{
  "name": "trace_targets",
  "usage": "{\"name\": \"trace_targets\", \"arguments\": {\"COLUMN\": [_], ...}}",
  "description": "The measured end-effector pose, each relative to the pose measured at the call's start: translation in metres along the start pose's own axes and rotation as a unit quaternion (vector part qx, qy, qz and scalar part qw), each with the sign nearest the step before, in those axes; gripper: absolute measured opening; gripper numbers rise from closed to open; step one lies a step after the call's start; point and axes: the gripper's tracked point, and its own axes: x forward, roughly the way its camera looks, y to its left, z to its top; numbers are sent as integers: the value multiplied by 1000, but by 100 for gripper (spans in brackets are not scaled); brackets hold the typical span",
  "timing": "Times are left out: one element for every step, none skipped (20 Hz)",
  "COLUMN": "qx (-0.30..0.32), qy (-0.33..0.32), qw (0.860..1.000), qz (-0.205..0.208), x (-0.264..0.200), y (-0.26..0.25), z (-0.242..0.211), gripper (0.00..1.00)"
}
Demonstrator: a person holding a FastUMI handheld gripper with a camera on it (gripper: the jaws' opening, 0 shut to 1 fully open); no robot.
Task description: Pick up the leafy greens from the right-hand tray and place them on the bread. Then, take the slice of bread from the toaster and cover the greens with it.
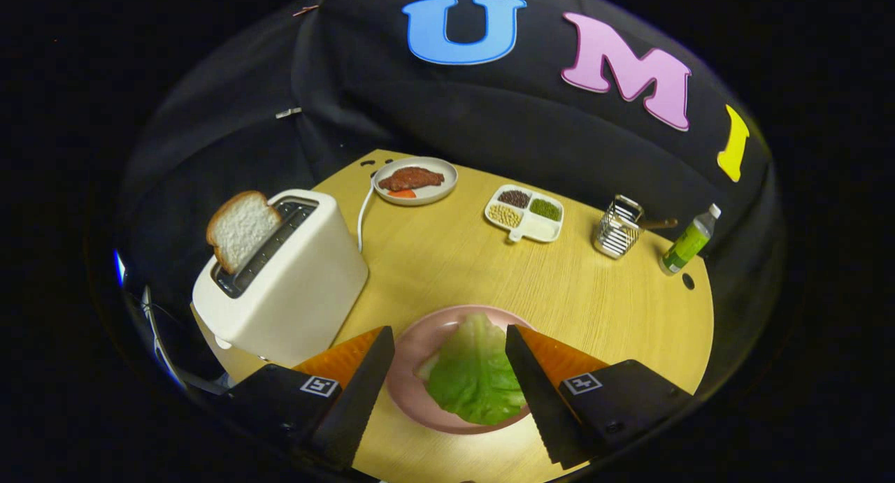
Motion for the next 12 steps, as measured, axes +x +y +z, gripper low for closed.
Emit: {"name": "trace_targets", "arguments": {"qx": [-11,-19,-22,-26,-31,-32,-36,-41,-49,-56,-61,-62], "qy": [-17,-34,-48,-60,-73,-82,-90,-97,-105,-111,-112,-110], "qw": [1000,999,998,997,996,995,994,992,991,989,988,988], "qz": [4,10,18,28,37,47,55,64,69,75,83,90], "x": [-4,-8,-12,-17,-20,-24,-26,-28,-29,-30,-29,-28], "y": [7,17,27,38,50,61,72,82,91,100,109,119], "z": [16,31,45,58,72,84,93,102,111,117,121,122], "gripper": [100,99,99,99,99,99,99,99,99,99,99,99]}}
